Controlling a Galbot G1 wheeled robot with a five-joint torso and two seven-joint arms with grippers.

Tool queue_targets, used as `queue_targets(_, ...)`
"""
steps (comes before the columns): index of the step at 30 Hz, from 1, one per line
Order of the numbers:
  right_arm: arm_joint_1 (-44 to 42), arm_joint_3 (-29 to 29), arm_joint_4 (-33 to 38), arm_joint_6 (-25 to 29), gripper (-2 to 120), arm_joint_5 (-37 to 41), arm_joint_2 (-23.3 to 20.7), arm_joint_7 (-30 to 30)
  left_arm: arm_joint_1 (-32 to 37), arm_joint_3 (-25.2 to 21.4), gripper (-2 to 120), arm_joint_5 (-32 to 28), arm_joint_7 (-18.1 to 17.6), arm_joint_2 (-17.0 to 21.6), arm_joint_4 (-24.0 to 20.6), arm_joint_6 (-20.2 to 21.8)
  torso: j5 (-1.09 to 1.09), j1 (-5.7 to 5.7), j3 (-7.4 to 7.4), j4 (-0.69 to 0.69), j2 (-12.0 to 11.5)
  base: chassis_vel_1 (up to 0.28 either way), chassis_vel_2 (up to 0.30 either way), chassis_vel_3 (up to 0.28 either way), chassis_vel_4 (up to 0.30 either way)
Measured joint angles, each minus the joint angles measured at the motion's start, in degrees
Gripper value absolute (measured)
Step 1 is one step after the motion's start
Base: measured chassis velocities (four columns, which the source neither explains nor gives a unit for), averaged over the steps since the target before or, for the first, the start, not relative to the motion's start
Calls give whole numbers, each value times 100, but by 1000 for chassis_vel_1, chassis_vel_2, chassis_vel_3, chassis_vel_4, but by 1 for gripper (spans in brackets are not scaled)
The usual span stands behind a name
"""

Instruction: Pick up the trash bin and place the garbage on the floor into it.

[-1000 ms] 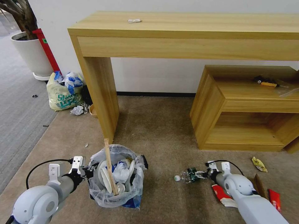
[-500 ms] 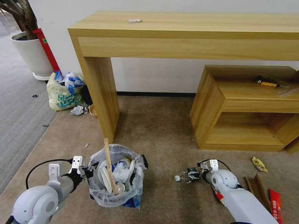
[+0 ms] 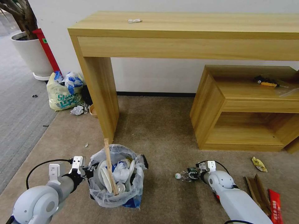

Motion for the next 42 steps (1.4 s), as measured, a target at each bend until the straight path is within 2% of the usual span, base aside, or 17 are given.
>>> queue_targets(4,1,15,-25,42,68,-36,6,-66,1,-1,0,-1,-2,2,-3,0,0,0,0,-1,1,0,0,0,0)
queue_targets(8,-18,33,-17,82,58,-40,13,-73,-1,1,0,0,-5,1,-4,0,1,0,0,0,1,0,0,0,0)
queue_targets(10,-31,41,-12,111,49,-41,15,-70,-7,11,0,2,-9,-7,-5,0,0,0,0,-1,1,0,0,0,0)
queue_targets(12,-34,45,-12,114,48,-43,15,-67,-7,12,0,3,-10,-7,-8,0,1,0,0,-1,1,0,0,0,0)
queue_targets(14,-46,60,8,124,37,-43,22,-60,-7,8,0,3,-13,-6,-16,0,0,0,0,-1,1,0,0,0,0)
queue_targets(26,-102,130,55,260,10,-50,82,-62,3,-23,0,-3,-17,36,-54,0,4,0,1,2,1,0,0,0,0)
queue_targets(35,-212,374,425,363,8,-106,10,-70,-52,-23,0,-69,-12,132,-47,0,3,0,2,1,-1,0,0,0,0)
queue_targets(42,-356,744,1137,391,8,-96,-183,-153,-107,24,0,-127,-9,247,9,0,2,0,1,1,0,0,0,0,0)
